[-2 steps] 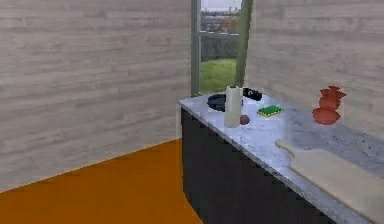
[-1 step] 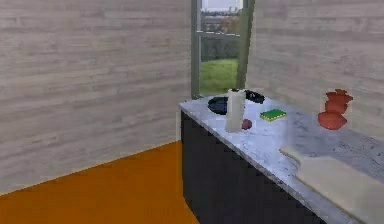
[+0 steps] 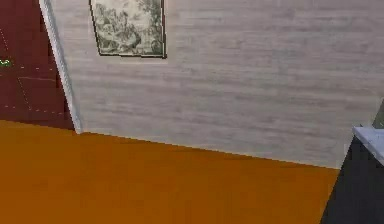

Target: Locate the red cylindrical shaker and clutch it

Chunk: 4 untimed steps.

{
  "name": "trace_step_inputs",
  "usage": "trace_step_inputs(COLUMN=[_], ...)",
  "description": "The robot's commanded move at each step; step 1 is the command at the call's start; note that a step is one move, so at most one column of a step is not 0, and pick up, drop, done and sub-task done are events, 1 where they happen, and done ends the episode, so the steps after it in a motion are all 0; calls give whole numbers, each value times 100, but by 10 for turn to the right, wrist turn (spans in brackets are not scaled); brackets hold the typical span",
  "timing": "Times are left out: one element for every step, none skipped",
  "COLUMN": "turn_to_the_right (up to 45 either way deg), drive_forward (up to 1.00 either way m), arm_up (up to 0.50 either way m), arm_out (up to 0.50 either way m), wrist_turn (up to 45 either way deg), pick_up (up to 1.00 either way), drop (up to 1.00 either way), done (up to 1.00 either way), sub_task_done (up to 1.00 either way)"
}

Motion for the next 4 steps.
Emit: trace_step_inputs(turn_to_the_right=[450, 450, 210, 0], drive_forward=[0, 0, 0, 30], arm_up=[0, 0, 0, 0], arm_out=[0, 0, 0, 0], wrist_turn=[0, 0, 0, 0], pick_up=[0, 0, 0, 0], drop=[0, 0, 0, 0], done=[0, 0, 0, 0], sub_task_done=[0, 0, 0, 0])
